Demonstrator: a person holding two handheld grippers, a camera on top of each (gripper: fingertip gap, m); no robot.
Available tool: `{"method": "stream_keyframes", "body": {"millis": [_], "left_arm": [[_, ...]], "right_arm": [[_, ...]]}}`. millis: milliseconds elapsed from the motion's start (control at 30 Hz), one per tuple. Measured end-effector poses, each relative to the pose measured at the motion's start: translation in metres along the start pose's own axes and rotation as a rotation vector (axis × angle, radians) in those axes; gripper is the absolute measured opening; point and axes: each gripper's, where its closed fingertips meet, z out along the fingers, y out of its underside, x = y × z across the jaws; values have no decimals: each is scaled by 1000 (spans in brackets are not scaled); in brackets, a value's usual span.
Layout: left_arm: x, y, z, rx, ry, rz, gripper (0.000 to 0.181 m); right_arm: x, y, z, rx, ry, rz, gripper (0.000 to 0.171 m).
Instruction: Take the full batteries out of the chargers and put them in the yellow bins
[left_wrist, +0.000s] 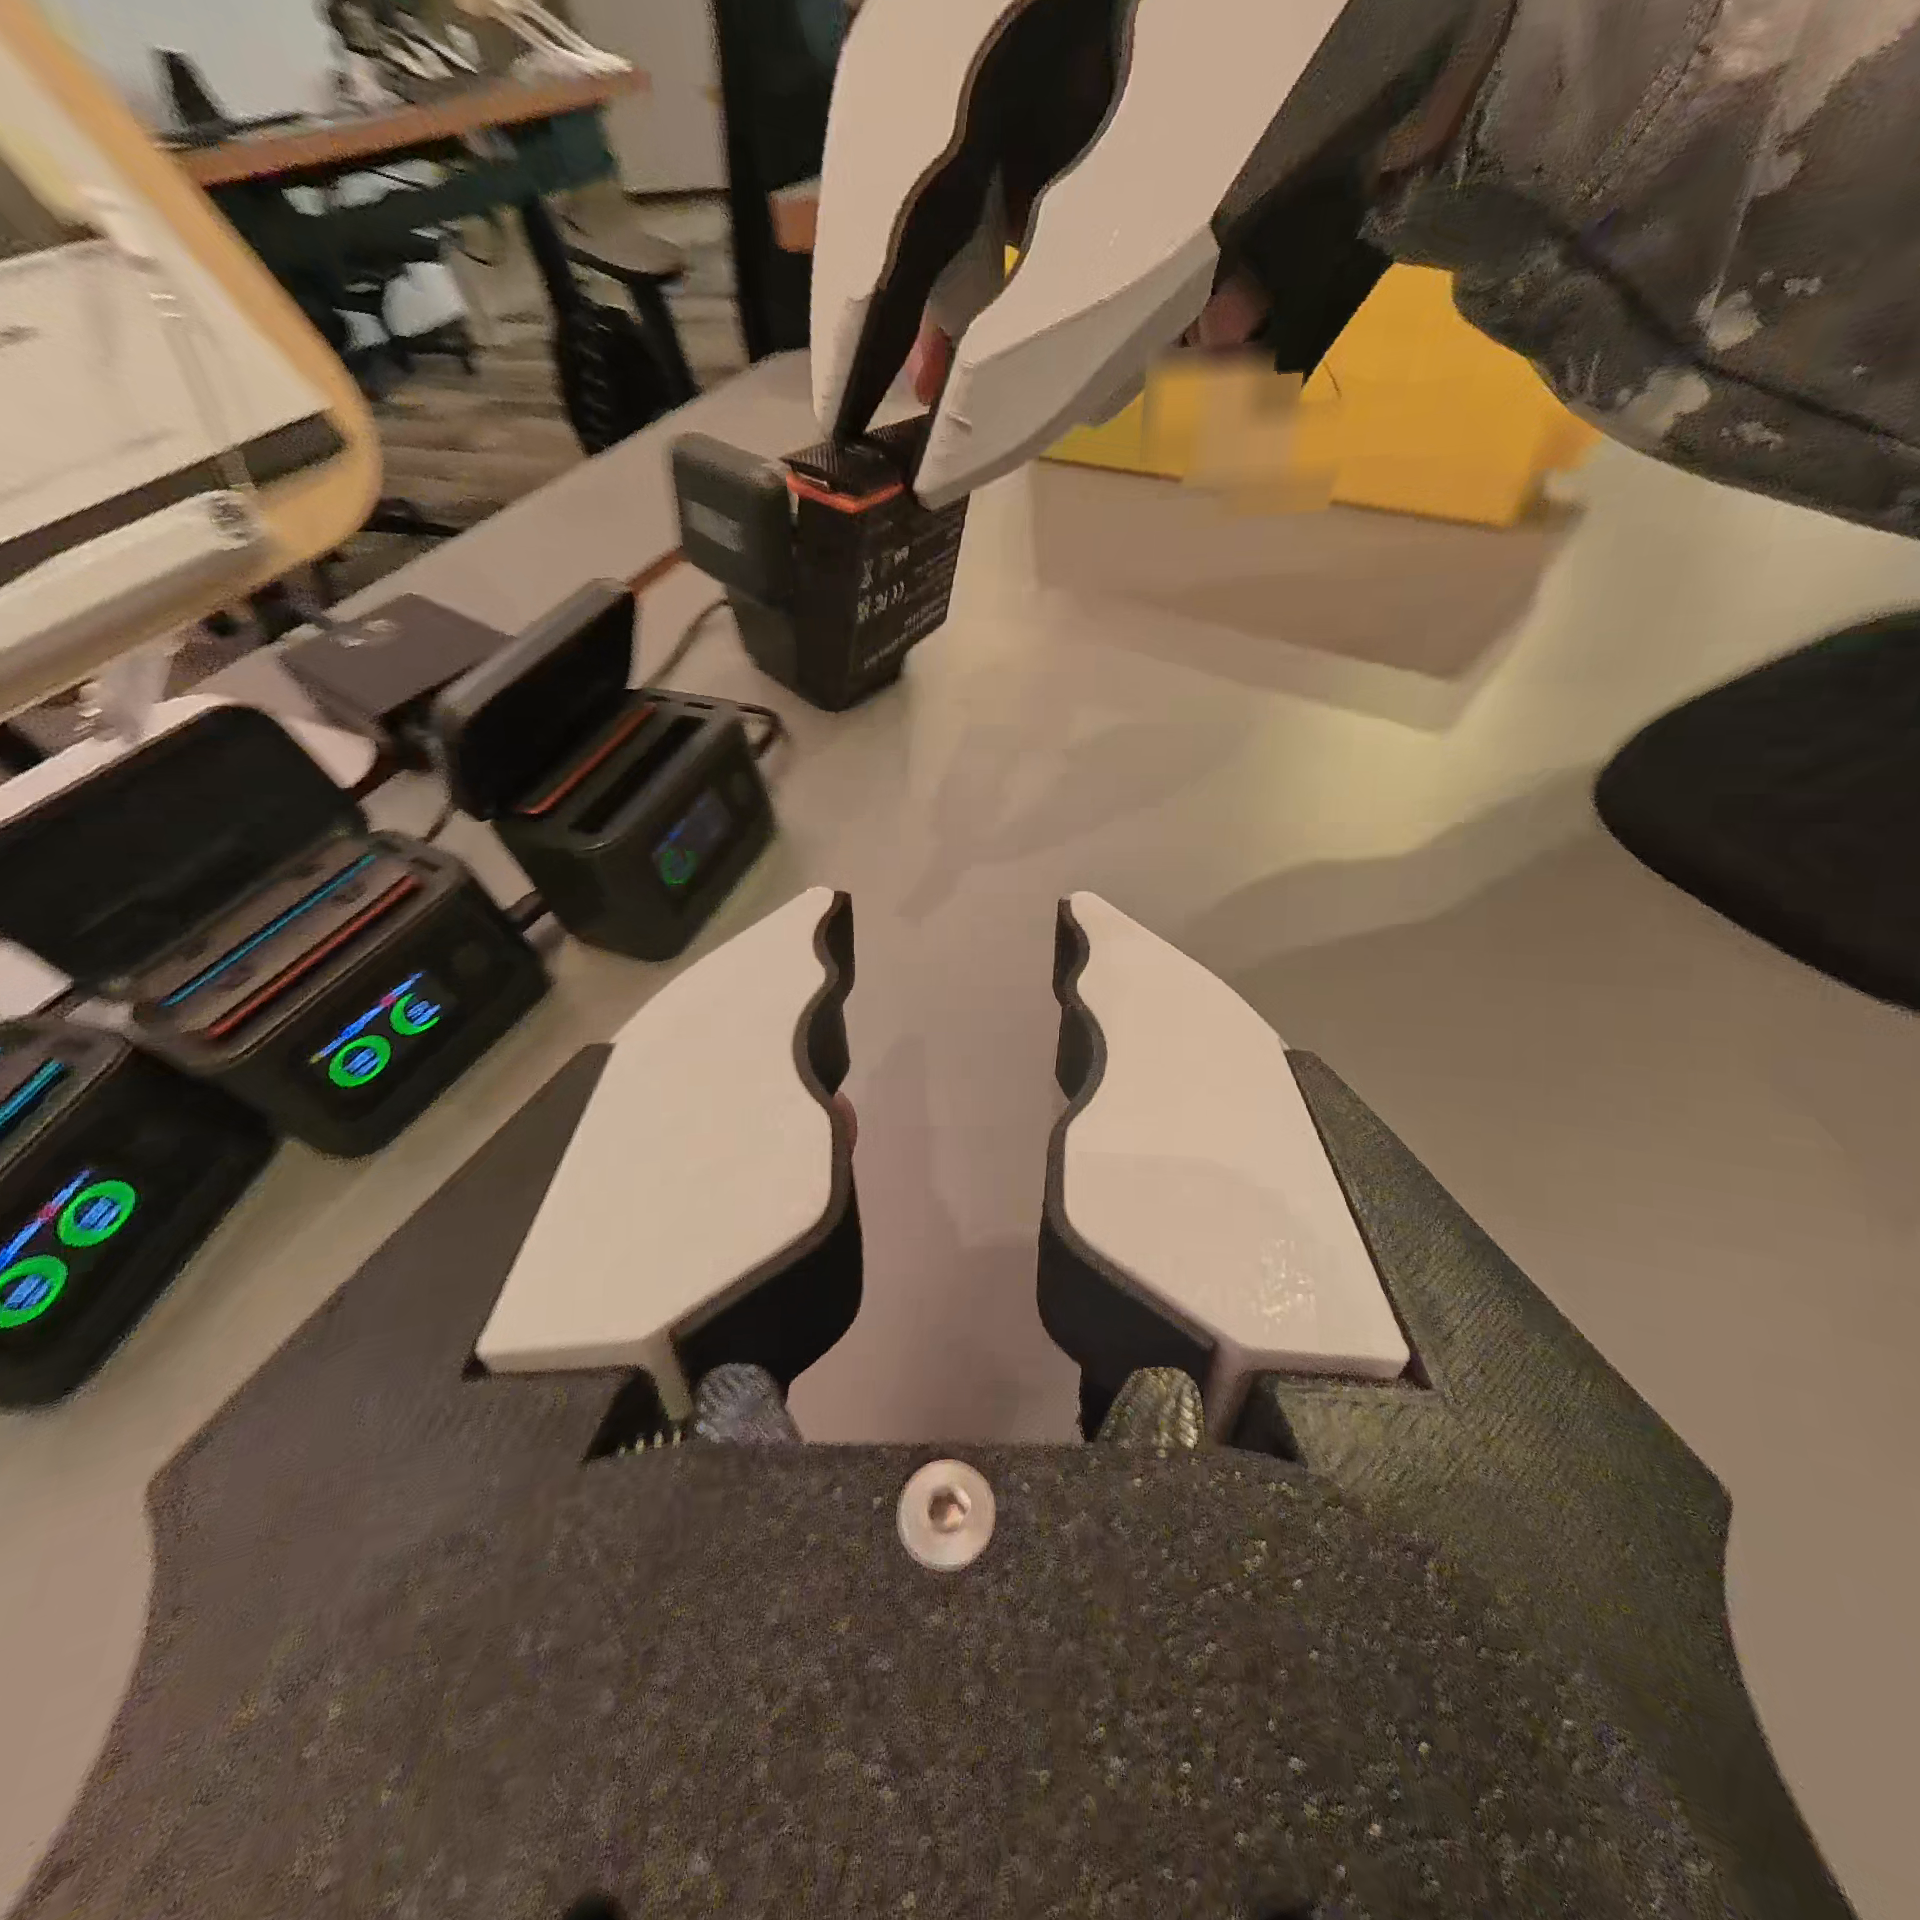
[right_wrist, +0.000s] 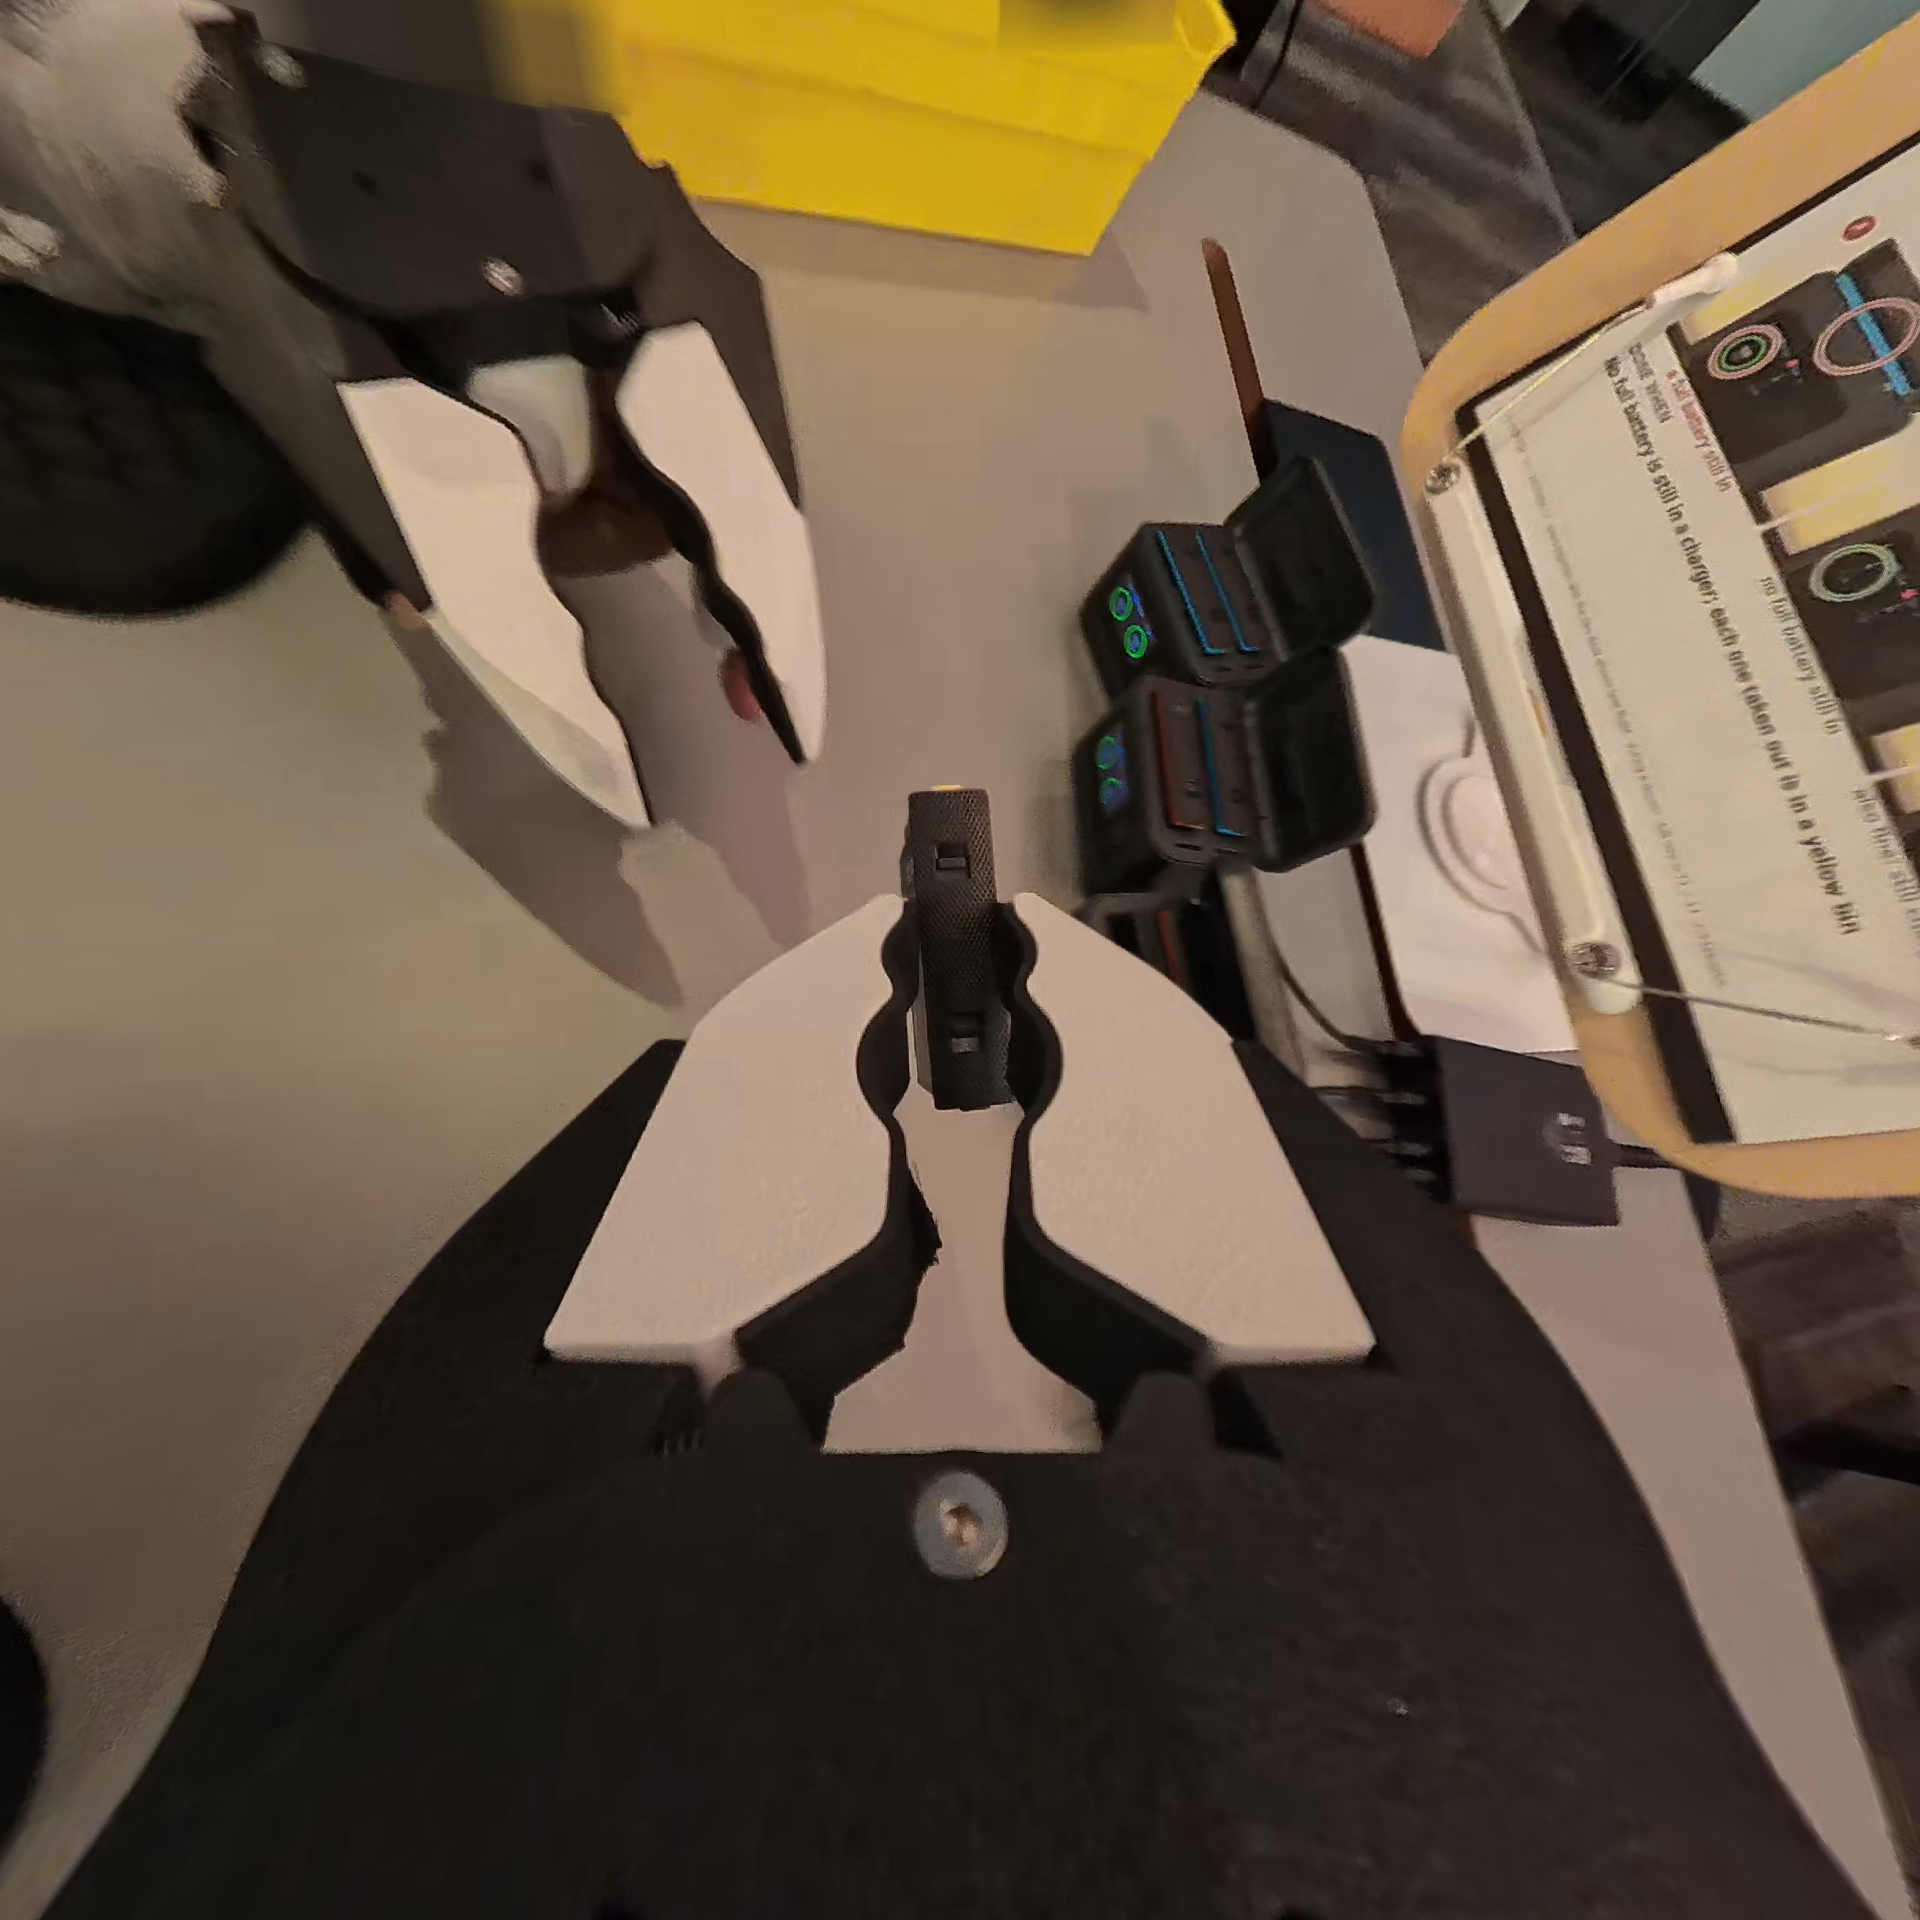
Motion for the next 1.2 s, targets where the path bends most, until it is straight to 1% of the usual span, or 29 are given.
{"method": "stream_keyframes", "body": {"millis": [67, 167, 267, 367, 567, 700, 833, 1200], "left_arm": [[-13, -2, -7, 49, -82, -51, 36], [-26, -5, -19, 100, -158, -132, 43], [-35, -4, -30, 124, -228, -171, 50], [-40, 1, -38, 117, -281, -186, 51], [-40, 10, -44, 105, -286, -184, 49], [-43, 12, -44, 106, -282, -196, 48], [-42, 12, -43, 104, -282, -184, 47], [-41, 15, -41, 85, -286, -160, 45]], "right_arm": [[19, 2, 7, -45, -19, -25, 13], [42, 9, 22, -107, -59, -38, 13], [56, 20, 38, -162, -100, -43, 13], [65, 33, 53, -213, -128, -41, 13], [74, 50, 67, -246, -183, 14, 13], [76, 49, 67, -228, -207, 55, 14], [71, 49, 68, -257, -256, 74, 14], [71, 70, 70, -392, -214, 20, 14]]}}
